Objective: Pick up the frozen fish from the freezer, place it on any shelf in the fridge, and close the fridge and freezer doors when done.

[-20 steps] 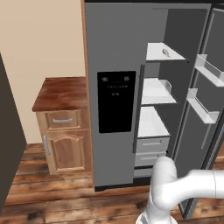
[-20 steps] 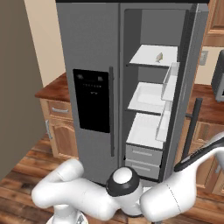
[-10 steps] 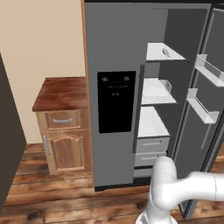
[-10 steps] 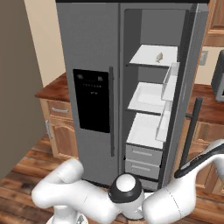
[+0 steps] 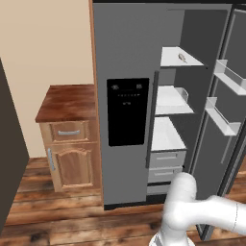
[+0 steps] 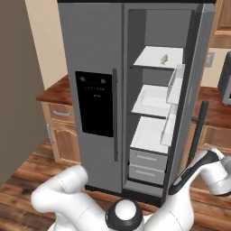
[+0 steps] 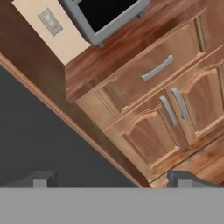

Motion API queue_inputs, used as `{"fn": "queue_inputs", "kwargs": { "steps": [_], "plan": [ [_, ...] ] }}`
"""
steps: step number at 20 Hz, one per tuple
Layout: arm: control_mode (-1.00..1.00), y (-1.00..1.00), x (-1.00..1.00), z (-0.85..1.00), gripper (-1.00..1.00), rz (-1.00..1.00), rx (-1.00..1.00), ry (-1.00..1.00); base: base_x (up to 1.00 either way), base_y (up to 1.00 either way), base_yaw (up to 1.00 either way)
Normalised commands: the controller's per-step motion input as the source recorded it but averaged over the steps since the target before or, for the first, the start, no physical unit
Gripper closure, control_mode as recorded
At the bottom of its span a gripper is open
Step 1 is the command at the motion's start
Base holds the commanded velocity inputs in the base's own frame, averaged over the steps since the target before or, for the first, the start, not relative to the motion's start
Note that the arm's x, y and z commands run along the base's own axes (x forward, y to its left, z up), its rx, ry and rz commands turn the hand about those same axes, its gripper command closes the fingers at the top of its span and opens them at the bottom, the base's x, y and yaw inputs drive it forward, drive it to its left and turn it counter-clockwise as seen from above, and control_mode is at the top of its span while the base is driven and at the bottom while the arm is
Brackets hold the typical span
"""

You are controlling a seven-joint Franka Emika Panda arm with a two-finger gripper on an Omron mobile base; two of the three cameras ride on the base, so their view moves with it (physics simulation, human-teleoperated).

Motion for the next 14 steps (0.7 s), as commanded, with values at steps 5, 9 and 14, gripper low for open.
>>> {"fn": "queue_inputs", "kwargs": {
  "steps": [5,9,14],
  "plan": [
    [-1.00,-0.01,0.29,0.00,-1.00,0.00,0.00,0.00,0.00,0.00,0.00],
    [-1.00,-0.33,0.13,0.00,-1.00,0.00,0.03,0.00,0.00,0.00,0.00],
    [-1.00,-0.57,0.03,0.13,-1.00,0.03,0.13,0.02,0.00,0.00,0.00]
  ]
}}
